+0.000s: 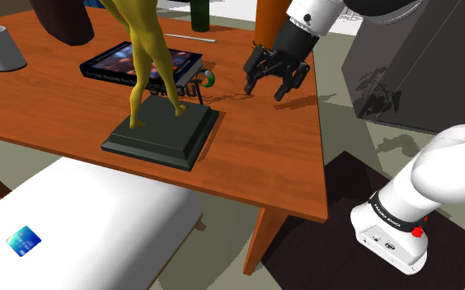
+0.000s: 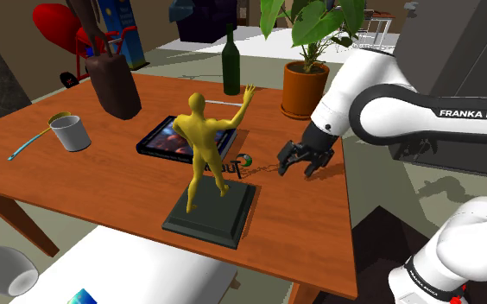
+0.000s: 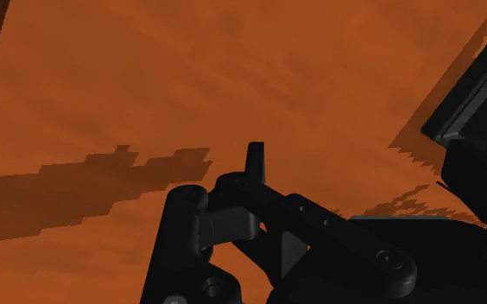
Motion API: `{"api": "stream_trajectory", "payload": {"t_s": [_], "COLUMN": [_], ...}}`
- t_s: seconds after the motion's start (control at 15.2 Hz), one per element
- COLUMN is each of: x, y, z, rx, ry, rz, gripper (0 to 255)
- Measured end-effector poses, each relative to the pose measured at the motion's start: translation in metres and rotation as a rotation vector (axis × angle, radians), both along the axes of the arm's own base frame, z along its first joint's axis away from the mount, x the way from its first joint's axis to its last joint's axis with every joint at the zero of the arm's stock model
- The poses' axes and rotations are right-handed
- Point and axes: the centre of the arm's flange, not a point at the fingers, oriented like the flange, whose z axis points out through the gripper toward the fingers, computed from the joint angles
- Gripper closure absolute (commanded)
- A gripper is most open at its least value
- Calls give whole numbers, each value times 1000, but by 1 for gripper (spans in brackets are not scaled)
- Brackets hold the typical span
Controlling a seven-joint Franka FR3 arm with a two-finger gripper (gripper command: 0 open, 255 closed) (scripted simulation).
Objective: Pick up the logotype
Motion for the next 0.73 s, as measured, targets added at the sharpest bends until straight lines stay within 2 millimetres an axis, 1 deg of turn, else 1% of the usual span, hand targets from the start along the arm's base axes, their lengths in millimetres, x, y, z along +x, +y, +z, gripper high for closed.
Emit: {"api": "stream_trajectory", "payload": {"t_s": [0.07, 0.13, 0.59, 0.73], "x": [6, 11, 53, 66], "y": [8, 17, 65, 73], "z": [4, 2, 26, 29], "rx": [19, 37, 166, 201], "ry": [-15, -28, -130, -157], "rz": [-26, -51, -230, -281], "gripper": [0, 0, 0, 0]}}
